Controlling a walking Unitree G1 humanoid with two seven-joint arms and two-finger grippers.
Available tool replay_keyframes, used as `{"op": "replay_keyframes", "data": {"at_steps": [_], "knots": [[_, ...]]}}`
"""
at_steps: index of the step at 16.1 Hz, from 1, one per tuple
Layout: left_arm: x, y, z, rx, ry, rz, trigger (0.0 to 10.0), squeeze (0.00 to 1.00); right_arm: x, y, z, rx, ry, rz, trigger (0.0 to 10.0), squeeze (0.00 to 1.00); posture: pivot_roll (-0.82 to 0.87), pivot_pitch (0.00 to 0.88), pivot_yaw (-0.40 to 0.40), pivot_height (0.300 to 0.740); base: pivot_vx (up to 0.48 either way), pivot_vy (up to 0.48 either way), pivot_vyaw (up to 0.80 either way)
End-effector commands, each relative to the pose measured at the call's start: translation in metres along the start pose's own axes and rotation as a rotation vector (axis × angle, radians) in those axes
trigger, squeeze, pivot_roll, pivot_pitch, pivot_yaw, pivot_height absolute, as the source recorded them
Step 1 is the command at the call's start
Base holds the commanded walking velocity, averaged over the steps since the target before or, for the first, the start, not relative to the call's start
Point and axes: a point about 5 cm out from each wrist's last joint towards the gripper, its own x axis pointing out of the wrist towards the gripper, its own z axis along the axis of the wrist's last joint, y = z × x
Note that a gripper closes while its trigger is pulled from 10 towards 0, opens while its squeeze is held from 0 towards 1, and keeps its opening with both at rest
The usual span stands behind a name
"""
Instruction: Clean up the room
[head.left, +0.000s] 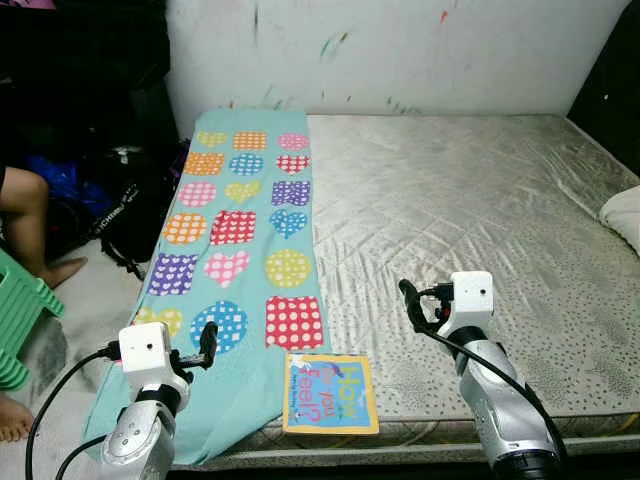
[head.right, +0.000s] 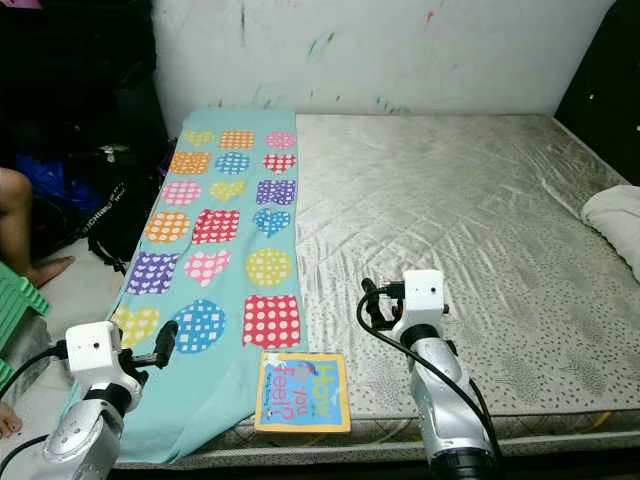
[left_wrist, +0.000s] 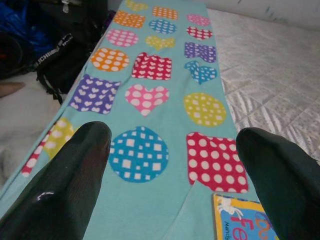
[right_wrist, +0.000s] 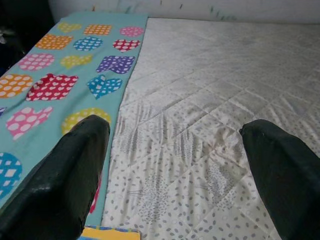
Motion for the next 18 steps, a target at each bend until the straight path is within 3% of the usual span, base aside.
{"op": "replay_keyframes", "data": {"at_steps": [1,11,18], "knots": [[0.0,0.0022,-0.0008,0.01,0.005,-0.005,10.0,0.0,-0.001,-0.0031,0.0038,0.002,-0.012,-0.011,10.0,0.0,-0.06,0.0,-0.03,0.74,0.0,0.0,0.0],[-0.0011,0.0012,-0.0026,0.0,0.016,-0.009,10.0,0.0,-0.0039,-0.0009,0.0022,0.019,-0.012,0.0,10.0,0.0,-0.07,0.006,-0.028,0.736,0.0,0.0,0.0],[-0.0004,0.0011,-0.0035,-0.003,0.02,-0.009,10.0,0.0,-0.0049,0.0004,0.0012,0.023,-0.006,0.01,10.0,0.0,-0.07,0.012,-0.029,0.663,0.0,0.0,0.0]]}}
